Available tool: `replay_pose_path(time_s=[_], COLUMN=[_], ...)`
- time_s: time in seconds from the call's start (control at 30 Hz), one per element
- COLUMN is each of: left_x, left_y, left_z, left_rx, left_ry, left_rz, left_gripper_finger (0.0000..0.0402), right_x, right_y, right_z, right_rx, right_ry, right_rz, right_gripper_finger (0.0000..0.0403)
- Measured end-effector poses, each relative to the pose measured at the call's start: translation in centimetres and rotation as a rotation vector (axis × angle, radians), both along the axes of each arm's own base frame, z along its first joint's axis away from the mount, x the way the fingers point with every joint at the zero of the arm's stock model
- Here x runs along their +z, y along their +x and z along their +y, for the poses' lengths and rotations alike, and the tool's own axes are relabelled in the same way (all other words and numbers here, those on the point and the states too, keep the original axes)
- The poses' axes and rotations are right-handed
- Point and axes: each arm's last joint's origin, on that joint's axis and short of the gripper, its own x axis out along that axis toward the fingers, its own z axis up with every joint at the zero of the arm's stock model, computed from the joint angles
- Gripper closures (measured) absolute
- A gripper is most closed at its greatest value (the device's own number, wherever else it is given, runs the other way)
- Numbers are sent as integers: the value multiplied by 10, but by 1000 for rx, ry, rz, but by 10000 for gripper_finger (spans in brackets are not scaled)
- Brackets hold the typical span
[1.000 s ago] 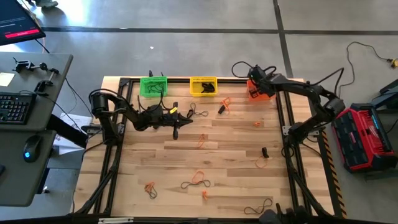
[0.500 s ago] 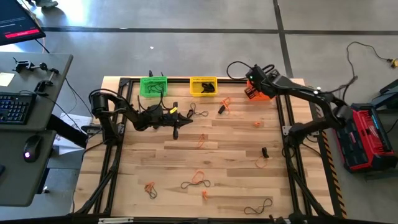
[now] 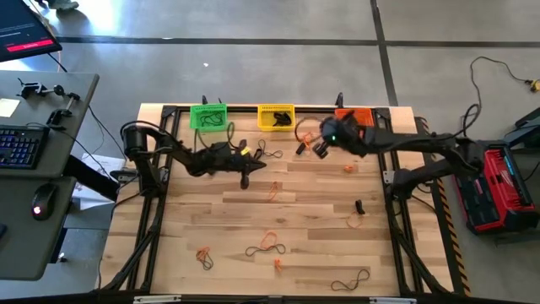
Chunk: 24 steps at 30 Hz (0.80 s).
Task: Sort rubber bands into baskets
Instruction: Put the orange rubber band into the orange bin
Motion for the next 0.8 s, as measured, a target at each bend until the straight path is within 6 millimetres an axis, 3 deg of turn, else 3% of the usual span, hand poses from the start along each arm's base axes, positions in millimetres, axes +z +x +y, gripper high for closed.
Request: replay_pose_path(time_s=[0.27, 0.47, 0.8], left_x=[7, 8, 8], left_y=[17, 17, 17], left_z=[-1, 1, 1], left_rx=[-32, -19, -20], left_ry=[41, 26, 26], left_rz=[27, 16, 14], left_gripper_finger=[401, 401, 401], right_x=[-66, -91, -110], right_y=[-7, -21, -11], right_z=[30, 38, 35], right_rx=[151, 146, 172], right_ry=[98, 79, -17], right_rz=[-255, -321, -219], right_gripper_finger=[402, 393, 277])
